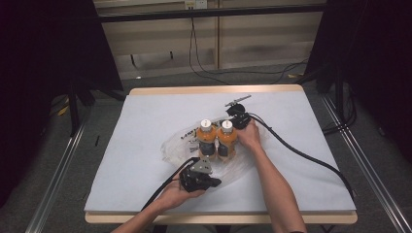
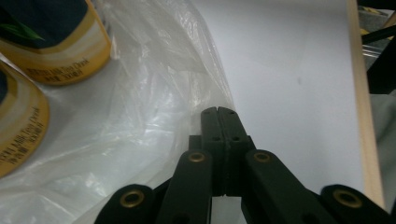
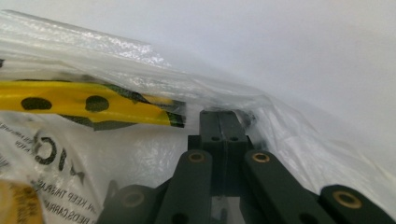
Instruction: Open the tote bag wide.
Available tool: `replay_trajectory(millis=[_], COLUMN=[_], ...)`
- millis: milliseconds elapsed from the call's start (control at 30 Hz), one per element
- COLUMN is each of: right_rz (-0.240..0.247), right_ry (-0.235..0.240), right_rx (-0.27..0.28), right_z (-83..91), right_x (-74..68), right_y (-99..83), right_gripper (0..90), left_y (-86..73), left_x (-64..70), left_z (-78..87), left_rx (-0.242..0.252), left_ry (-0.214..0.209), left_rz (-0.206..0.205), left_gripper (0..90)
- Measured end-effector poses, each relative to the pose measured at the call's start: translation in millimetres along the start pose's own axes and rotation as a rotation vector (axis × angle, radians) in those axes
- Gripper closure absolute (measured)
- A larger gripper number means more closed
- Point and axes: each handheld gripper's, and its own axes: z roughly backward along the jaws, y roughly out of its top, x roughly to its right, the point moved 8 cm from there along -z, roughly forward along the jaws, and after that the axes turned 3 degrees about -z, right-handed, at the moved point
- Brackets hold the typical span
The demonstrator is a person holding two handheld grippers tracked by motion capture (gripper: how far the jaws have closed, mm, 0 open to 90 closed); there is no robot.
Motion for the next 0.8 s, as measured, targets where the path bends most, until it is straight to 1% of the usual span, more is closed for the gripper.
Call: replay_trajectory(millis=[33,67,133,167,233,267,300,333,367,400,433,500,533,567,600,633,667,700,733,767,800], right_rz=[0.006,0.002,-0.007,-0.007,0.001,0.009,0.004,0.008,0.0,-0.001,-0.002,0.003,0.013,0.016,0.017,0.017,0.028,0.03,0.036,0.048,0.05], right_ry=[-0.009,-0.012,-0.015,-0.02,-0.04,-0.045,-0.054,-0.052,-0.055,-0.056,-0.057,-0.062,-0.071,-0.076,-0.058,-0.044,-0.049,-0.036,-0.029,-0.04,-0.038], right_rx=[0.001,0.004,0.01,0.013,0.027,0.033,0.035,0.041,0.041,0.044,0.044,0.049,0.051,0.051,0.049,0.049,0.043,0.044,0.043,0.041,0.039], right_z=[-0.5,-1.1,-2.2,-2.5,-3.2,-3.5,-3.5,-4.2,-4.5,-4.8,-5.0,-5.0,-4.8,-4.5,-4.1,-3.8,-2.6,-2.4,-2.0,-0.3,0.6], right_x=[0.8,1.3,2.4,3.1,3.9,4.1,4.4,4.7,5.1,5.8,6.2,6.1,5.8,5.0,3.0,1.6,0.1,-2.1,-3.6,-4.9,-5.8], right_y=[0.7,1.5,2.8,3.2,3.7,4.1,4.1,4.7,5.0,5.5,5.8,5.9,5.6,5.1,4.6,4.2,3.1,2.7,2.3,1.8,1.2], right_gripper=[90.0,90.0,90.0,90.0,90.0,90.0,90.0,90.0,90.0,90.0,90.0,90.0,90.0,90.0,90.0,90.0,90.0,90.0,90.0,90.0,90.0], left_y=[-0.3,-1.9,-1.3,-0.8,-1.2,-1.2,-1.6,-1.9,-1.3,-1.4,-2.0,-1.5,-1.5,-1.2,-1.1,-0.7,-0.7,-0.4,0.3,1.1,1.5], left_x=[2.2,3.6,6.7,6.5,7.1,7.1,7.9,8.9,9.9,11.0,11.9,12.8,12.8,12.0,11.4,10.7,10.7,9.8,9.1,8.3,7.0], left_z=[0.4,2.3,1.7,1.7,1.7,1.7,2.4,2.9,2.6,3.0,4.0,3.6,3.5,3.7,4.0,4.0,4.0,4.8,5.8,6.0,8.5], left_rx=[0.006,-0.012,-0.006,-0.009,-0.002,-0.002,-0.008,-0.017,-0.01,-0.013,-0.028,-0.021,-0.019,-0.017,-0.019,-0.012,-0.012,-0.006,-0.003,0.005,-0.006], left_ry=[-0.009,-0.008,-0.007,-0.008,-0.019,-0.019,-0.024,-0.021,-0.028,-0.035,-0.03,-0.028,-0.031,-0.025,-0.019,-0.025,-0.025,-0.028,-0.028,-0.019,-0.003], left_rz=[0.01,-0.001,-0.003,-0.019,-0.002,-0.002,-0.011,-0.013,-0.015,-0.022,-0.028,-0.031,-0.03,-0.038,-0.044,-0.04,-0.04,-0.029,-0.028,-0.026,-0.026], left_gripper=[90.0,90.0,90.0,90.0,90.0,90.0,90.0,90.0,90.0,90.0,90.0,90.0,90.0,90.0,90.0,90.0,90.0,90.0,90.0,90.0,90.0])
